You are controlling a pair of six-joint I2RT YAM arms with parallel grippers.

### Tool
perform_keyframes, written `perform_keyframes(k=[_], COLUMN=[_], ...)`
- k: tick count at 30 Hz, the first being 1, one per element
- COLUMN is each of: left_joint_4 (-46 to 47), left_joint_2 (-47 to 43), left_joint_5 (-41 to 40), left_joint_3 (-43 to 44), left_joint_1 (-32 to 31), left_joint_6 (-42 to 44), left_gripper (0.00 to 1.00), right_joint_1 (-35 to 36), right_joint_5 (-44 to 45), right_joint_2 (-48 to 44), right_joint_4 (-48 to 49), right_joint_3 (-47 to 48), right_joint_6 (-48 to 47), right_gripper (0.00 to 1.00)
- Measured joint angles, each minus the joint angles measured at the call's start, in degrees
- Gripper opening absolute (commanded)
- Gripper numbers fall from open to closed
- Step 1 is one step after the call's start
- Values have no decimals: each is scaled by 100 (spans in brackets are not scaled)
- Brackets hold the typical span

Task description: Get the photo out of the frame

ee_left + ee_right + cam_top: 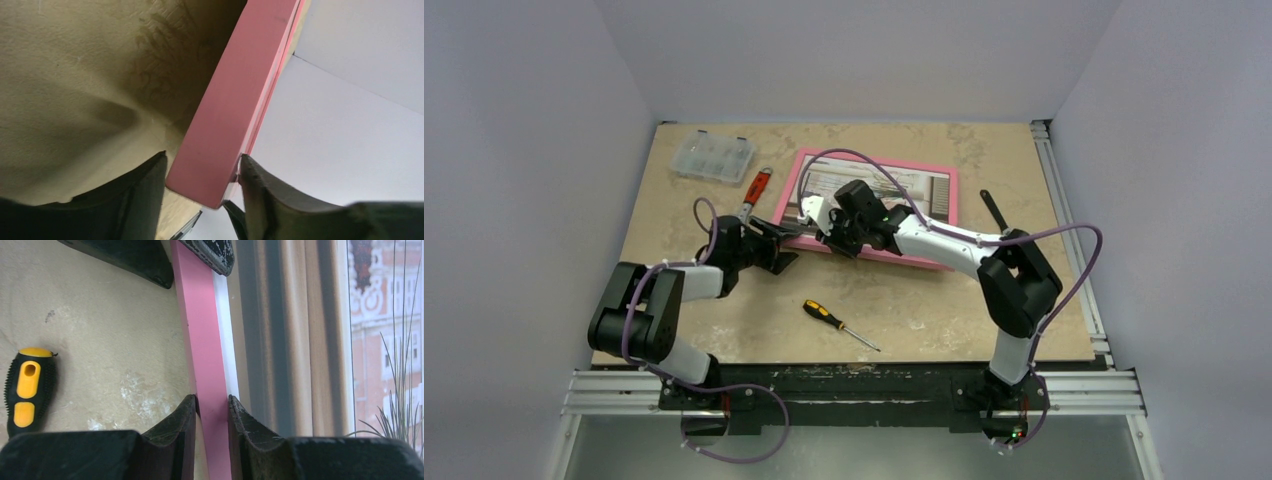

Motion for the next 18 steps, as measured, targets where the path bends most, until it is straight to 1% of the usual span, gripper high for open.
perform_keyframes(k=[1, 3, 4, 6, 7, 8, 9, 10, 11, 14, 15, 18], left_joint_4=[-59, -129, -140, -229, -245, -273, -341, -472, -625, -1185, -1388, -1961], left_joint_2=[0, 0, 0, 0, -2, -31, -92, -170, -267, -575, -691, -1064], left_joint_5=[-24, -52, -55, -57, -39, -20, -22, -22, -15, -26, -33, -48], left_joint_3=[33, 111, 146, 173, 177, 181, 201, 227, 254, 372, 417, 557], left_joint_1=[2, 2, 0, 2, 2, 7, 4, -4, -9, -17, -20, -17], left_joint_6=[2, -20, -24, -61, -142, -188, -140, -103, -81, 26, 105, 293], left_gripper=[41, 35, 29, 21, 18, 14, 7, 4, 3, 2, 2, 0], right_joint_1=[13, 37, 52, 90, 109, 133, 170, 212, 256, 396, 439, 601], right_joint_5=[0, 2, 13, 81, 142, 192, 284, 389, 511, 1034, 1226, 1777], right_joint_2=[-28, -68, -79, -92, -101, -116, -144, -205, -295, -719, -914, -1526], right_joint_4=[17, 79, 107, 140, 153, 177, 216, 256, 302, 398, 439, 529], right_joint_3=[-22, -76, -103, -146, -168, -201, -251, -308, -376, -605, -686, -975], right_joint_6=[35, 107, 138, 201, 260, 306, 389, 476, 599, 1062, 1241, 1735], right_gripper=[0, 0, 0, 0, 9, 21, 31, 39, 46, 71, 74, 75])
